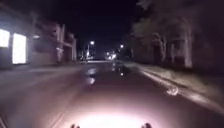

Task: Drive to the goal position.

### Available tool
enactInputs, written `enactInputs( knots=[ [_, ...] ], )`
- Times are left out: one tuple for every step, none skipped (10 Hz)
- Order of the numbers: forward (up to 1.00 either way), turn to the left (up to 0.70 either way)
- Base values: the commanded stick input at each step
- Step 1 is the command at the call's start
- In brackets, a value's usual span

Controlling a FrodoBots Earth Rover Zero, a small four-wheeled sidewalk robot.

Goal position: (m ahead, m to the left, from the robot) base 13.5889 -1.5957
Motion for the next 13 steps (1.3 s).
enactInputs(
  knots=[
    [0.7, 0.0],
    [0.7, 0.0],
    [0.7, 0.0],
    [0.7, 0.0],
    [0.7, 0.0],
    [0.7, 0.0],
    [0.7, 0.0],
    [0.7, 0.0],
    [0.7, 0.0],
    [0.7, 0.0],
    [0.7, 0.0],
    [0.7, 0.0],
    [0.7, 0.0]
  ],
)
